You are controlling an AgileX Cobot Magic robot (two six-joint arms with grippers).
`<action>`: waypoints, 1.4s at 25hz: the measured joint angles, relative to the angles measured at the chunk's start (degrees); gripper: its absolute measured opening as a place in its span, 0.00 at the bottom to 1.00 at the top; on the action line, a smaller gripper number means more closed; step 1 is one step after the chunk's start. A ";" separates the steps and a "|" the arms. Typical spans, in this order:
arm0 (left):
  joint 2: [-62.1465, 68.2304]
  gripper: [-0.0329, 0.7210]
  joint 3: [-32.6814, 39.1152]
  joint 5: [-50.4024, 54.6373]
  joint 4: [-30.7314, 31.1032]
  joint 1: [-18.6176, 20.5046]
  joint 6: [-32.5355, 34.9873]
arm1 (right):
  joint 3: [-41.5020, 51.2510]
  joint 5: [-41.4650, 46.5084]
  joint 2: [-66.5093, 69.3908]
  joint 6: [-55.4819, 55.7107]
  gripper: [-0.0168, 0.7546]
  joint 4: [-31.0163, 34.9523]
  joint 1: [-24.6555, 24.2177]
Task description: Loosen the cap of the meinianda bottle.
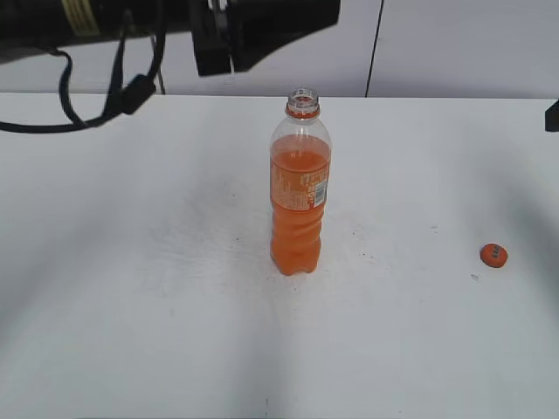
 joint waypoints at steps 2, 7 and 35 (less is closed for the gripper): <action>-3.30 0.82 0.00 5.15 1.10 0.07 -3.00 | -1.00 2.11 -1.66 0.00 0.75 0.00 0.00; -10.63 0.82 0.00 35.21 4.99 0.07 -9.84 | -1.50 6.36 -5.63 0.00 0.75 0.00 0.00; -6.13 0.82 -10.24 128.07 -65.37 14.08 39.08 | -2.09 29.48 -9.67 -0.01 0.75 -4.73 0.00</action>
